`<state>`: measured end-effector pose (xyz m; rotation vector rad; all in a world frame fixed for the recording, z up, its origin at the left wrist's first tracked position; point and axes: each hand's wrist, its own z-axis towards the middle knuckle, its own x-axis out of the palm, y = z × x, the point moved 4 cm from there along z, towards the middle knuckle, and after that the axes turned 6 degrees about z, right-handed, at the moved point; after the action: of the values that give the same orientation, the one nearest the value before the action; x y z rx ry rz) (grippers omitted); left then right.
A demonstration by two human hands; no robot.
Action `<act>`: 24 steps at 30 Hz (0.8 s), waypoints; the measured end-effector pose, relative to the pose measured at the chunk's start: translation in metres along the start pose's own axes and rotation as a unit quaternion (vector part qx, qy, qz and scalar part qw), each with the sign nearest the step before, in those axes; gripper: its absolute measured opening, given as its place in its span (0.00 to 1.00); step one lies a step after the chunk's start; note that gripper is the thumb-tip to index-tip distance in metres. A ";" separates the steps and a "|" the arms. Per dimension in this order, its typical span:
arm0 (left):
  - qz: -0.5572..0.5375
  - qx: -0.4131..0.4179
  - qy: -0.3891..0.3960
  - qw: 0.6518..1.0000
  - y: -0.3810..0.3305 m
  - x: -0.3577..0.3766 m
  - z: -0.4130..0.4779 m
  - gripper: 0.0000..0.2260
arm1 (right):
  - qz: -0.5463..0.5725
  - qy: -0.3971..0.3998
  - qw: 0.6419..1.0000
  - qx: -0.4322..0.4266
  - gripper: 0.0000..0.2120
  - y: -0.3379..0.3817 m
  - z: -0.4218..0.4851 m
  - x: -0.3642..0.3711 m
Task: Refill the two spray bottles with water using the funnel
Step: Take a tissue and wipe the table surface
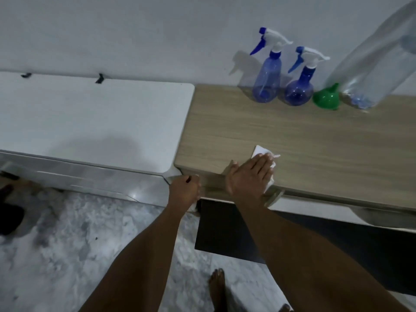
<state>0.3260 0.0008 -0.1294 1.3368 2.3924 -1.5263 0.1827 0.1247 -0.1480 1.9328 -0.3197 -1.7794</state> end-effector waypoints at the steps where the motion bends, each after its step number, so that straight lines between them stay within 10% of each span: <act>1: 0.005 0.002 -0.005 1.000 0.003 -0.008 0.004 0.14 | -0.009 0.017 0.999 -0.034 0.38 0.014 -0.006 0.009; 11: 0.103 0.041 0.078 0.991 0.001 0.001 0.006 0.10 | -0.071 0.111 0.912 -0.388 0.24 0.010 0.000 -0.014; 17: 0.258 0.165 0.134 0.943 -0.033 0.044 -0.026 0.11 | -0.032 0.314 0.913 -0.259 0.10 -0.016 0.024 -0.073; 24: 0.366 0.219 0.172 0.888 -0.093 0.102 -0.086 0.07 | 0.017 0.326 0.931 -0.162 0.08 -0.088 0.053 -0.198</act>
<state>0.2354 0.1158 -0.0580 2.3986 1.3419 -1.6978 0.0927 0.2850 -0.0221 2.1088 0.1642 -0.9923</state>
